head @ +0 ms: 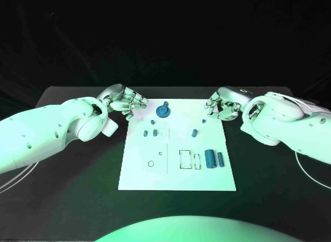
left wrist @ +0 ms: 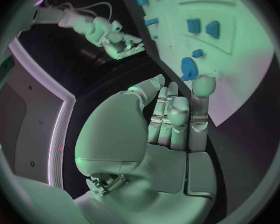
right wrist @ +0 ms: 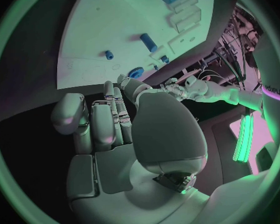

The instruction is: Assemble the parts on the task board

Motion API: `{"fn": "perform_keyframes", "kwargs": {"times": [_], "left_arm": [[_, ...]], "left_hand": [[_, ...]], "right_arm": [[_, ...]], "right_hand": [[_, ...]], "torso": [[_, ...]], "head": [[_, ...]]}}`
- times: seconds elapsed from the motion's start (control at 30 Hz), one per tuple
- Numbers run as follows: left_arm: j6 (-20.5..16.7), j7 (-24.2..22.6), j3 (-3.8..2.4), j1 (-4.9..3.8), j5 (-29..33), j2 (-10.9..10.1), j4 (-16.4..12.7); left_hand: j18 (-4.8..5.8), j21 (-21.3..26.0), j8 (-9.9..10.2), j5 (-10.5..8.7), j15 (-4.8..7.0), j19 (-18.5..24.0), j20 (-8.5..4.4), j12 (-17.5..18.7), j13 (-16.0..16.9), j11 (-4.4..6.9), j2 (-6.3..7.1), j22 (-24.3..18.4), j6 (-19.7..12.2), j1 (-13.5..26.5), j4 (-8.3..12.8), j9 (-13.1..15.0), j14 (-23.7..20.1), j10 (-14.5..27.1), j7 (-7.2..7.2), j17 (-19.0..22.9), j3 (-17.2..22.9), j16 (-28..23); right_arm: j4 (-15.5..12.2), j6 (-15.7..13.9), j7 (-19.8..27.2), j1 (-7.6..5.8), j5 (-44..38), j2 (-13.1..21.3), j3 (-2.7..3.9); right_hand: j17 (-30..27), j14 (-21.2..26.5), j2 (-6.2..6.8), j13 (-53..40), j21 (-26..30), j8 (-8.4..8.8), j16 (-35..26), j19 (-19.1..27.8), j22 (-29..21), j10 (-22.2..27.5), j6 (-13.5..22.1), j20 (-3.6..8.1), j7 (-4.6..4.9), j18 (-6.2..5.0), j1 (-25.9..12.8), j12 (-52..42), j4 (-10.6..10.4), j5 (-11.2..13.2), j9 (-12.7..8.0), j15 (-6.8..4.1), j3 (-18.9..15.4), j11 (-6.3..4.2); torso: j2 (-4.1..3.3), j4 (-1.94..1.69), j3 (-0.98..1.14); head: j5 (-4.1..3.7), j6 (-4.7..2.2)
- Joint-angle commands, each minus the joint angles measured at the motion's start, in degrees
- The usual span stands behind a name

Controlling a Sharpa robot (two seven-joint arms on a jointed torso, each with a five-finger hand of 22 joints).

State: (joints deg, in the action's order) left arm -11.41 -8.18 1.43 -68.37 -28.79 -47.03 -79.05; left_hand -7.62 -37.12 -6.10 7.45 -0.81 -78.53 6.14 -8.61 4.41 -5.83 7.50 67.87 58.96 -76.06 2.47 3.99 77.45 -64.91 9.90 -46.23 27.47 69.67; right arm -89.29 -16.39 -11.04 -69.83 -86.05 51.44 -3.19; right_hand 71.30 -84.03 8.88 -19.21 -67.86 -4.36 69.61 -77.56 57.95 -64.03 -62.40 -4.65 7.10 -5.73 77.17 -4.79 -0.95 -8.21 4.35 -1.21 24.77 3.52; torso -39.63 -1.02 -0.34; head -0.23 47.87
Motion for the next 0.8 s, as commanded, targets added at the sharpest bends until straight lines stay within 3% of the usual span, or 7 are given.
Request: {"fn": "perform_keyframes", "kwargs": {"times": [0.03, 0.13, 0.47, 0.8], "left_arm": [[-2.0, -9.1, 0.13, 0.43, 29.6, -1.2, -1.6], [-2.0, -10.5, 0.21, 0.69, 32.8, -2.1, -2.8], [-1.9, -12.2, 0.28, 0.95, 35.4, -3.3, -5.5], [-2.0, -12.3, 0.29, 0.97, 35.6, -3.6, -6.1]], "left_hand": [[-1.45, 3.6, -0.3, -0.11, -0.04, 1.3, 0.14, -0.4, -0.1, -0.02, 0.20, -1.6, 0.4, 0.7, -0.5, 0.0, -1.5, 0.5, -0.07, 2.6, -1.0, -1.4], [-1.72, 5.4, -0.3, -0.08, -0.02, 2.0, 0.18, -0.6, 0.0, 0.01, 0.05, -2.5, 0.5, 0.6, -0.6, 0.0, -2.1, 0.5, -0.10, 3.6, -1.4, -1.9], [-1.82, 6.0, -0.4, -0.06, 0.06, 2.2, 0.17, -1.0, 0.0, 0.13, -0.17, -2.8, 0.6, 0.2, -0.5, 0.0, -2.3, 0.2, -0.17, 3.8, -1.7, -2.0], [-1.85, 6.1, -0.4, -0.05, 0.08, 2.2, 0.17, -1.1, 0.0, 0.14, -0.17, -2.9, 0.6, 0.1, -0.4, 0.0, -2.4, 0.2, -0.17, 3.9, -1.8, -2.0]], "right_arm": [[0.6, 4.7, -4.2, 0.45, -13.8, -0.8, 0.01], [1.2, 5.8, -4.6, 0.84, -15.3, -1.7, 0.00], [2.7, 9.5, -4.6, 1.92, -16.6, -4.1, -0.01], [3.5, 10.4, -3.9, 2.49, -16.4, -5.1, -0.01]], "right_hand": [[-0.6, -2.3, 0.80, 1.4, 0.6, 0.43, -0.7, 0.4, -0.6, 0.7, 0.1, 0.05, -0.53, -0.90, -0.2, 0.6, 0.0, 0.9, -0.1, 0.20, 0.5, 0.01], [-1.3, -2.2, 0.94, 3.0, 1.2, 0.61, -1.4, 0.6, -1.3, 0.8, 0.2, 0.24, -0.68, -1.00, 0.0, 1.0, 0.0, 1.4, -0.2, -0.01, 0.8, -0.07], [-2.0, -2.4, 0.61, 6.1, 1.3, 0.51, -2.0, 0.2, -1.3, 0.2, -0.6, 0.93, -0.92, -0.97, 0.6, 1.0, 0.3, 1.5, 0.0, -0.84, 1.8, -0.43], [-2.2, -2.5, 0.09, 7.8, 1.2, 0.37, -2.2, -0.1, -1.1, -0.9, -1.5, 1.12, -1.01, -0.89, 0.7, 0.8, 0.3, 1.5, 0.1, -1.04, 2.4, -0.48]], "torso": [[0.01, -0.14, -0.06], [0.01, -0.13, -0.13], [-0.09, 0.08, -0.06], [-0.02, -0.01, 0.04]], "head": [[-0.46, -0.25], [-0.40, -0.30], [-0.01, -0.32], [0.04, 0.04]]}}
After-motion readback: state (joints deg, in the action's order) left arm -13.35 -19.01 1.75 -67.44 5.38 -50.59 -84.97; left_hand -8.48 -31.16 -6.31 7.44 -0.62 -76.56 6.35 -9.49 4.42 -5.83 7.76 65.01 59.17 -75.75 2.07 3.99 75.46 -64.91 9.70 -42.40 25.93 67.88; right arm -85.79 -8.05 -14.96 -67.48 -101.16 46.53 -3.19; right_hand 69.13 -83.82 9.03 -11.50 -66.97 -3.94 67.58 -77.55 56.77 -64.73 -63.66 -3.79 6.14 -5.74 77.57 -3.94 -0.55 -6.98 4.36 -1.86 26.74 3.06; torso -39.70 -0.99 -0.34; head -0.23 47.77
